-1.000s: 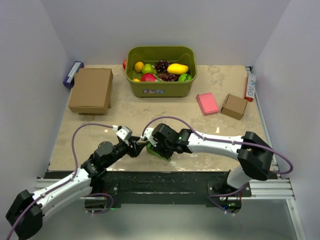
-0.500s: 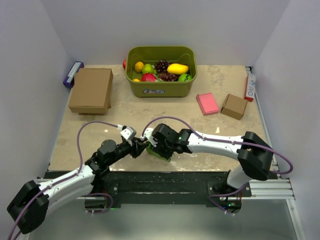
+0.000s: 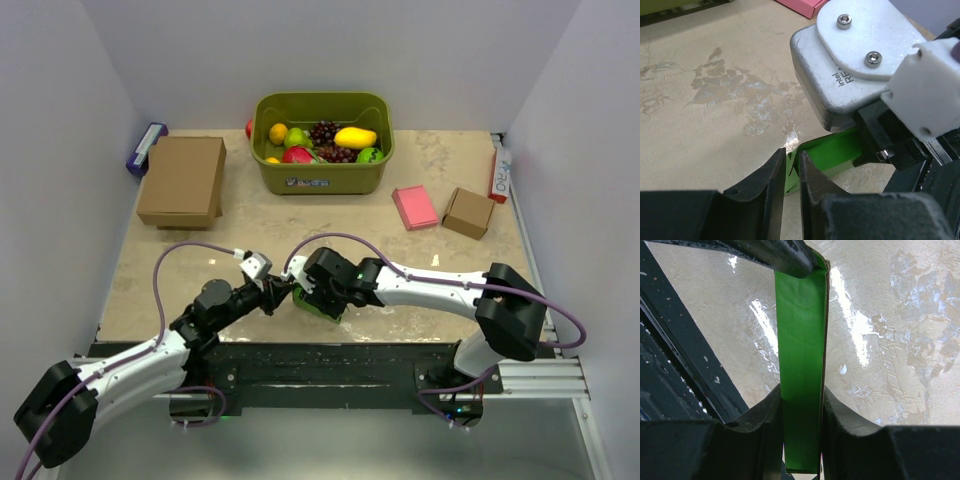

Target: Fold the paper box

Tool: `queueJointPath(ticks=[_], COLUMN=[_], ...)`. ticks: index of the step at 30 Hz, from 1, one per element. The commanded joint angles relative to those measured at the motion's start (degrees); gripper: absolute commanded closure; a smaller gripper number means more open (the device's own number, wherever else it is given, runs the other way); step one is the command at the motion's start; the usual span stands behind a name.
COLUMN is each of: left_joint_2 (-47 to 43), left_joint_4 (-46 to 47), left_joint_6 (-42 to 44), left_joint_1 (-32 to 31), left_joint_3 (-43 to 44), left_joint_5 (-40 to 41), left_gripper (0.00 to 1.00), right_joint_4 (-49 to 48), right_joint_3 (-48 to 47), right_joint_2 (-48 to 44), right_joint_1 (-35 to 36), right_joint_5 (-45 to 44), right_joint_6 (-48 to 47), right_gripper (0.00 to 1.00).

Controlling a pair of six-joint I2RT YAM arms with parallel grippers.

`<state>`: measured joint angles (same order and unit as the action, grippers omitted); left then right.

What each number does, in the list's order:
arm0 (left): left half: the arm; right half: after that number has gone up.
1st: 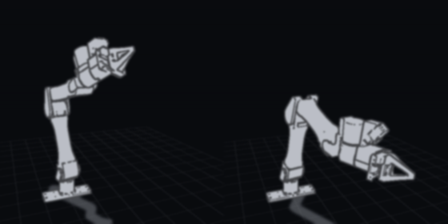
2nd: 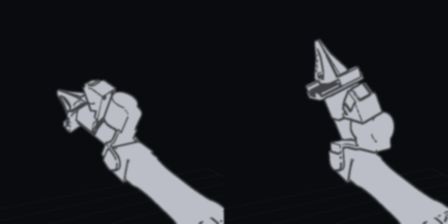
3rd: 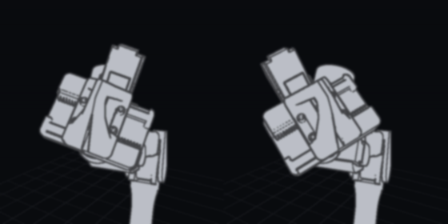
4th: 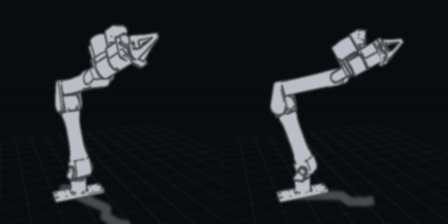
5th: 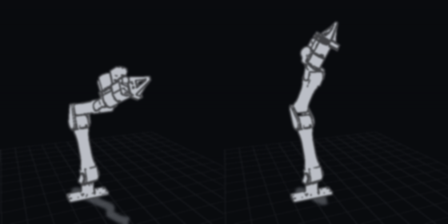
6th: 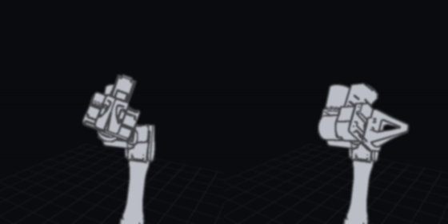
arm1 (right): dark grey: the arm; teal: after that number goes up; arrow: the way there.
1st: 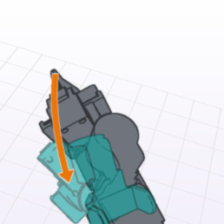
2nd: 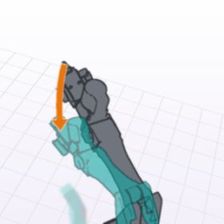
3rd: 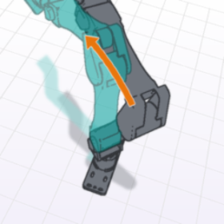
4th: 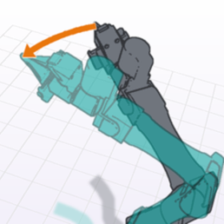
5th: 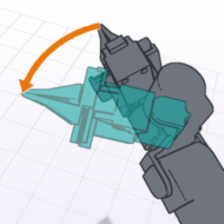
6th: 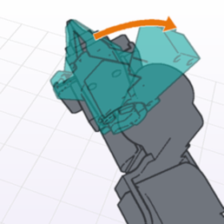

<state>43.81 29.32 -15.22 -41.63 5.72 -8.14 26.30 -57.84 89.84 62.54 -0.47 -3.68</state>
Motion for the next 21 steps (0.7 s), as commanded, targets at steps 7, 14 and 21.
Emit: queueJointPath(ticks=[7,14,21], left_joint_2=[0.75,2.15,1.19], left_joint_4=[4.6,4.87,4.69], left_joint_6=[-0.24,-3.23,-7.1], left_joint_1=[0.41,0.32,-0.73], left_joint_3=[0.09,0.0,-1.5], left_joint_5=[-1.26,-0.47,4.44], left_gripper=[0.93,1.0,1.0], right_joint_4=[-0.03,-0.03,-0.11], right_joint_3=[-0.69,-0.78,-0.78], right_joint_2=[-1.07,-0.99,-0.63], right_joint_1=[-0.32,-0.32,-0.23], right_joint_5=[0.38,0.38,0.38], right_joint_6=[-0.71,-0.71,-0.71], right_gripper=[0.77,0.77,0.78])
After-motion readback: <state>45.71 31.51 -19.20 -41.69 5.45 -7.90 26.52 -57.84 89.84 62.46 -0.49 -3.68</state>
